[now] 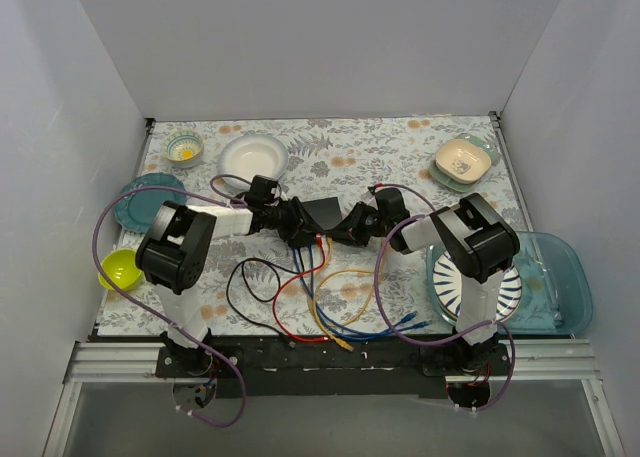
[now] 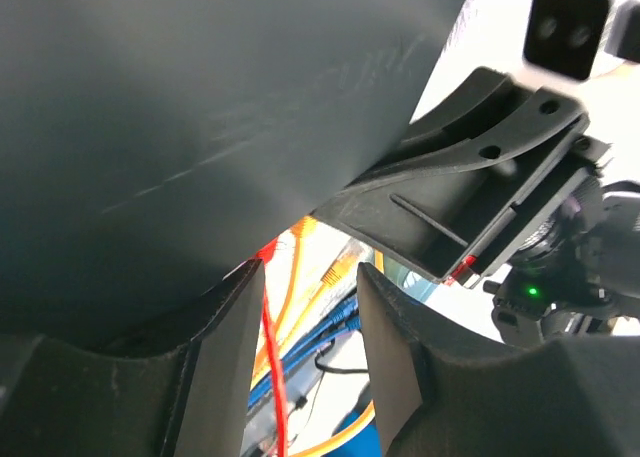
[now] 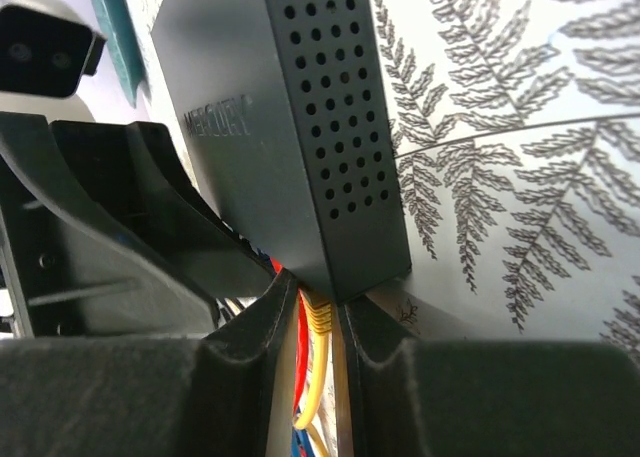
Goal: Pull the plug from the switch port
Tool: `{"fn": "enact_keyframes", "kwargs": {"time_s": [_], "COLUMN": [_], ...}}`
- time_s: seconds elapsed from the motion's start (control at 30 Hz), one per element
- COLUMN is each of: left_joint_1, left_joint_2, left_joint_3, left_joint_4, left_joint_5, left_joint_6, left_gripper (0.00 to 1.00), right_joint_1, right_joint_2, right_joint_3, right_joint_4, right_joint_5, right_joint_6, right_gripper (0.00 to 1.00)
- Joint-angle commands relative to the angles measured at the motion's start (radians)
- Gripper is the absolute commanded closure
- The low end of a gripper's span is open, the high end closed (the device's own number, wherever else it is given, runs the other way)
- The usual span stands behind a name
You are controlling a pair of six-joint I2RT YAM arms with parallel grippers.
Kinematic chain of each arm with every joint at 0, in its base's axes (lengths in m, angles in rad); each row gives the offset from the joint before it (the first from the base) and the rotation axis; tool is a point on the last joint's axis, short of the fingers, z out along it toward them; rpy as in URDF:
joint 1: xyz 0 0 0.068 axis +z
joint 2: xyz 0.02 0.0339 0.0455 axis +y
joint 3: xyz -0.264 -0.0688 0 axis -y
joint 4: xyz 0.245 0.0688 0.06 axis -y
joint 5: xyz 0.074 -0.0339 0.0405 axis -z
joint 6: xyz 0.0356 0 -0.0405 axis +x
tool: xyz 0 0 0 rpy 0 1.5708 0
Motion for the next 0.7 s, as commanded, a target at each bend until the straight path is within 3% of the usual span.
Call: {"fn": "enact_keyframes", "kwargs": {"time_s": [0.0, 0.33, 0.5, 0.57, 0.67], "left_joint_1": [-0.016, -0.014, -0.011, -0.007, 0.010], "left_joint_2": [0.077, 0.134, 0.131, 0.115, 0.063], "left_joint_3": [0.040, 0.042, 0.060, 0.060, 0.047], "left_joint_4": [-0.011, -0.019, -0.024, -0.027, -0.024], "left_joint_5": [-0.040, -0.103, -0.103, -0.100, -0.097], "left_joint_6": [0.002, -0.030, -0.030, -0.027, -0.012], "left_gripper": [0.58, 0.59, 0.59, 0.59, 0.59], "right_joint_1": [0.013, 0.025, -0.004, -0.030, -0.091], "right_joint_2": [-0.013, -0.038, -0.130, -0.209, -0.310], "right_joint_3": [0.008, -0.052, -0.090, -0.116, -0.098], "right_joint_4": [-0.183, -0.215, -0.310, -0.344, -0.553], "right_joint_5": [-0.017, -0.064, -0.037, 0.026, 0.158], "right_joint_6": [-0.134, -0.181, -0.252, -0.276, -0.361], "right_gripper": [0.99, 0.99, 0.99, 0.99, 0.99]}}
